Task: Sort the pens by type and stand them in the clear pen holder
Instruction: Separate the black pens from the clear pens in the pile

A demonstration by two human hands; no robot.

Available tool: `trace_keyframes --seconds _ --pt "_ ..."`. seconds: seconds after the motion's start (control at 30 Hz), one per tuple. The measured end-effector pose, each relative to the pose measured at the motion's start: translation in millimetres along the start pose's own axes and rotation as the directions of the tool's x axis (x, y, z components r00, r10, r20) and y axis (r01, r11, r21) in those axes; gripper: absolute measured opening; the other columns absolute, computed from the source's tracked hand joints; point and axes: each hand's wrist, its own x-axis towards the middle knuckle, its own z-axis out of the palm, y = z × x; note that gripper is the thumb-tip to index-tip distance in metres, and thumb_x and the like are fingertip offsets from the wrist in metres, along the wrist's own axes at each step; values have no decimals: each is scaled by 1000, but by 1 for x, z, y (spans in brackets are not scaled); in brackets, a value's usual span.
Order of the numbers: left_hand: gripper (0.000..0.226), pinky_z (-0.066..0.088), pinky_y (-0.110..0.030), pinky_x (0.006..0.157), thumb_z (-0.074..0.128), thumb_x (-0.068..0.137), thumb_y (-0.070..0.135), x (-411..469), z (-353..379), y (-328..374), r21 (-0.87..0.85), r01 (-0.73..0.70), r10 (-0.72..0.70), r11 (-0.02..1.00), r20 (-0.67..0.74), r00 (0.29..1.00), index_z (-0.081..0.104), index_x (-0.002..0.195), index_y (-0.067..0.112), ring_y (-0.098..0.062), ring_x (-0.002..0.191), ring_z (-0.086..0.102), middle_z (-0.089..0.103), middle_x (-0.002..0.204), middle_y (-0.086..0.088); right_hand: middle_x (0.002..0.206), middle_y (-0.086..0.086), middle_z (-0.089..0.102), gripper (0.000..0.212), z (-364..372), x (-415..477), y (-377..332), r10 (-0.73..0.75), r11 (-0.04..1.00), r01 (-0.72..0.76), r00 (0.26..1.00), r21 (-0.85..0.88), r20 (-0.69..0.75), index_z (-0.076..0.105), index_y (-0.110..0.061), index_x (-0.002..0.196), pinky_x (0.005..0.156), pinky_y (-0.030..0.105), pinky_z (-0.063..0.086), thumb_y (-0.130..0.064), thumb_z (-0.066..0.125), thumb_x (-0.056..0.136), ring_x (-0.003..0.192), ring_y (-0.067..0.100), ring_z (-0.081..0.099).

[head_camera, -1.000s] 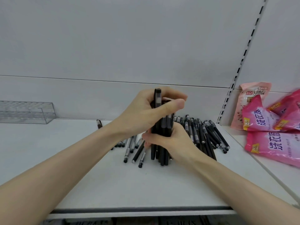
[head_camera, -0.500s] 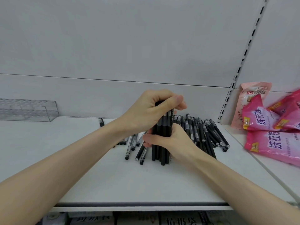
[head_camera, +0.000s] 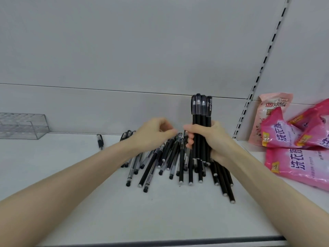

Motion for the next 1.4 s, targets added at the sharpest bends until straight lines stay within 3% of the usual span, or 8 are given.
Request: trace_keyframes --seconds 0.2,0.33,0.47,0.63,0.8,1.1,1.23,1.4 --pt "43 47 -35 80 67 80 51 13 15 -9 339 24 -63 940 104 993 51 93 13 -21 81 53 54 90 -5 55 5 51 18 -6 2 13 25 1000 -25 999 -11 -24 56 -6 70 52 29 51 -4 67 84 47 16 51" --pt "46 39 -29 69 69 76 54 29 12 -7 306 115 -173 945 169 970 44 77 16 -17 72 46 48 79 -2 54 4 50 17 -7 3 16 34 999 -33 999 22 -27 56 -5 71 50 28 49 -4 65 85 45 16 49" --pt "51 25 -14 39 72 79 43 35 9 4 193 167 -204 967 189 961 38 50 19 -4 35 34 33 31 13 54 5 50 12 -6 4 19 31 999 -32 997 -6 -66 58 -1 75 51 29 50 -4 66 85 45 15 50" --pt "45 30 -17 45 71 79 42 46 14 13 305 152 -236 940 262 936 45 55 15 -10 51 40 44 53 4 53 7 47 21 -6 7 21 62 998 -59 991 28 -121 54 -2 66 54 30 53 1 62 84 44 16 48" --pt "44 27 -9 33 72 81 14 49 19 17 201 117 -170 973 272 947 38 53 17 -4 37 40 36 30 12 52 7 46 23 -9 4 21 85 995 -78 987 55 -134 53 -3 63 51 30 52 1 61 84 43 15 46" --pt "19 39 -18 43 66 86 11 48 5 0 -18 232 -212 973 348 913 51 75 13 -9 48 51 52 64 0 53 6 46 18 -9 1 19 92 995 -86 986 49 -137 52 -4 69 50 28 52 0 63 84 43 15 46" --pt "7 57 -26 72 59 92 14 37 -13 -5 -253 244 -136 936 381 915 54 94 11 -8 69 67 69 84 -3 56 7 52 13 -9 0 18 74 997 -70 991 38 -109 56 -1 76 53 30 55 -2 64 86 46 17 53" --pt "10 55 -22 69 55 93 15 19 -34 5 -505 129 10 853 264 965 57 98 7 -7 73 67 70 83 -1 93 20 72 16 0 -4 16 36 996 -37 999 81 21 64 5 96 75 41 60 -7 65 86 87 31 72"
